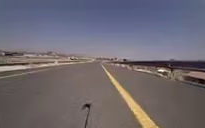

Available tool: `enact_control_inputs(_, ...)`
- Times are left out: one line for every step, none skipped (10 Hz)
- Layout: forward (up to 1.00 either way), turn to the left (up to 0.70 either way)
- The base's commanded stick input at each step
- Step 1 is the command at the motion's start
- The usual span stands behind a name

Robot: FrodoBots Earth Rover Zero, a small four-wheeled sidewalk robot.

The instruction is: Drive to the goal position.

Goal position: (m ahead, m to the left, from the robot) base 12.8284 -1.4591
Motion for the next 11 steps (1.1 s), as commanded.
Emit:
enact_control_inputs(0.7,0.0)
enact_control_inputs(0.7,0.0)
enact_control_inputs(0.7,0.0)
enact_control_inputs(0.7,0.0)
enact_control_inputs(0.7,0.0)
enact_control_inputs(0.7,0.0)
enact_control_inputs(0.7,0.0)
enact_control_inputs(0.7,0.0)
enact_control_inputs(0.7,0.0)
enact_control_inputs(0.7,0.0)
enact_control_inputs(0.7,0.0)
